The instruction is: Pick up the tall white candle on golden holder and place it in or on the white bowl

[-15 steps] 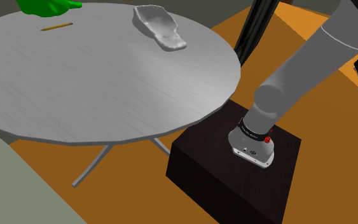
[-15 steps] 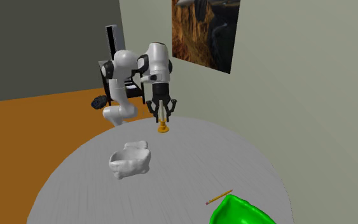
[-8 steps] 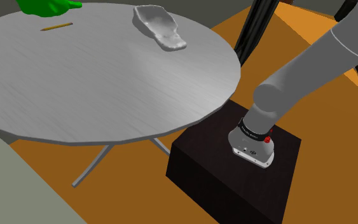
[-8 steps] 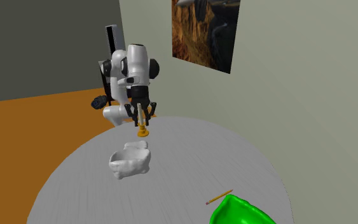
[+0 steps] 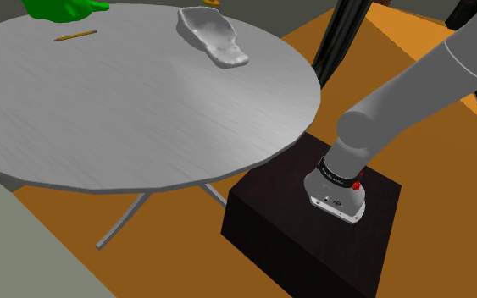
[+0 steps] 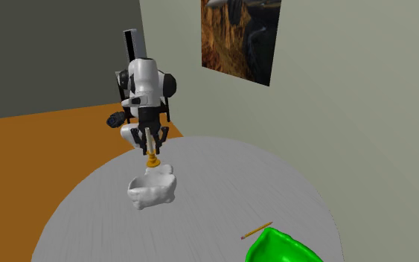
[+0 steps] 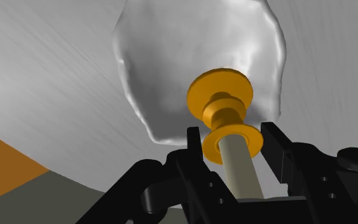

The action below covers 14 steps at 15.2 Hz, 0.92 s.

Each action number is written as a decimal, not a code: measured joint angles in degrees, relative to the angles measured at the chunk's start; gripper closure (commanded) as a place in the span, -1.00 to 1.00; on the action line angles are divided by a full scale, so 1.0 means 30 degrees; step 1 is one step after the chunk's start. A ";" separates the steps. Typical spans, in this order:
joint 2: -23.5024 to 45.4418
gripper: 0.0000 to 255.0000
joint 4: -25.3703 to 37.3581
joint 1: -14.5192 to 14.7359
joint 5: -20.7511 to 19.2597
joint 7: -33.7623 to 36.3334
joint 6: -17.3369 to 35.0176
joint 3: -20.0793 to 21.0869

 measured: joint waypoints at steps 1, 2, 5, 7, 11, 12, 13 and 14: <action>-0.0014 1.00 -0.0263 0.0013 -0.0002 0.0043 0.0246 0.0027; -0.0058 1.00 -0.0556 0.0018 0.0013 0.0026 0.0498 0.0014; -0.0225 1.00 -0.1572 0.0055 0.0059 0.0056 0.1349 0.0019; -0.0243 1.00 -0.1877 0.0064 0.0059 0.0081 0.1638 0.0035; -0.0269 1.00 -0.2010 0.0069 0.0065 0.0085 0.1755 0.0036; -0.0268 1.00 -0.2013 0.0069 0.0064 0.0086 0.1759 0.0037; -0.0267 -1.00 -0.2013 0.0069 0.0064 0.0087 0.1760 0.0037; -0.0267 -1.00 -0.2013 0.0069 0.0064 0.0087 0.1761 0.0037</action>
